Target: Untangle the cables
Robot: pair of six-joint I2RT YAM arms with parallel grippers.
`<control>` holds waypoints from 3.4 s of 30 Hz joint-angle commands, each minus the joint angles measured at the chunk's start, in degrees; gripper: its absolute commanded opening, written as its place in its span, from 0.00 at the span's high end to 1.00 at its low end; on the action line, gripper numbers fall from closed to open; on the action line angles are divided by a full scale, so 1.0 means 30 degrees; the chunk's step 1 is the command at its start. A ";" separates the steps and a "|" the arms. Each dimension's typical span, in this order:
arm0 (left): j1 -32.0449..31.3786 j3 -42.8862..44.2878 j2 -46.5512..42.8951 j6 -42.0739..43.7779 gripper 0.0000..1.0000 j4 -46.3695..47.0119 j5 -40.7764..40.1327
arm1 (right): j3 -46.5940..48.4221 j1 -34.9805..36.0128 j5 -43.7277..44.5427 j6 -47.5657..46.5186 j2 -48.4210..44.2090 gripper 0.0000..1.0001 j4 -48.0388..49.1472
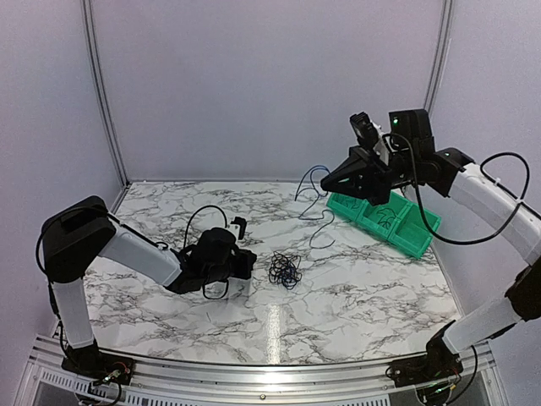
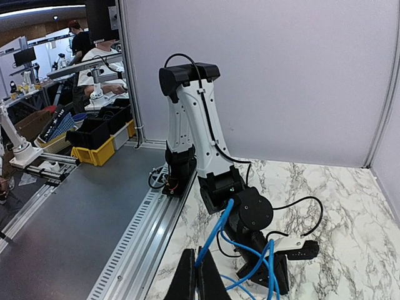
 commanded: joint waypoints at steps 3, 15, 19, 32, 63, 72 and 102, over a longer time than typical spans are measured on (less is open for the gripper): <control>0.0107 -0.0995 -0.1272 0.0100 0.90 0.0966 -0.0017 | 0.1133 -0.0606 0.0701 -0.0743 -0.0531 1.00 -0.2382; 0.0222 0.5702 -0.6775 0.4129 0.54 -0.9493 0.0482 | 0.0584 -0.3197 0.3673 -0.0459 -0.0850 1.00 -0.2495; 0.0521 0.6490 -0.7099 0.3779 0.40 -1.0157 -0.0253 | 0.0437 -0.4137 0.5258 -0.0688 -0.0853 1.00 -0.2493; 0.1191 0.2654 -0.9575 0.4498 0.38 -0.8152 0.0162 | 0.0446 -0.8679 0.8032 -0.0150 0.0189 1.00 -0.1863; 0.1192 0.2605 -0.9551 0.4556 0.36 -0.8306 -0.0299 | -0.1815 -1.2102 1.4990 0.1353 0.0642 1.00 0.1535; 0.1192 0.2605 -0.9560 0.4659 0.36 -0.8336 -0.0363 | -0.1695 -1.2102 1.4721 0.1297 0.0382 1.00 0.1385; 0.1192 0.2576 -0.9502 0.5280 0.36 -0.8365 -0.0787 | 0.7465 -1.0114 1.5137 0.3844 1.1879 1.00 0.2812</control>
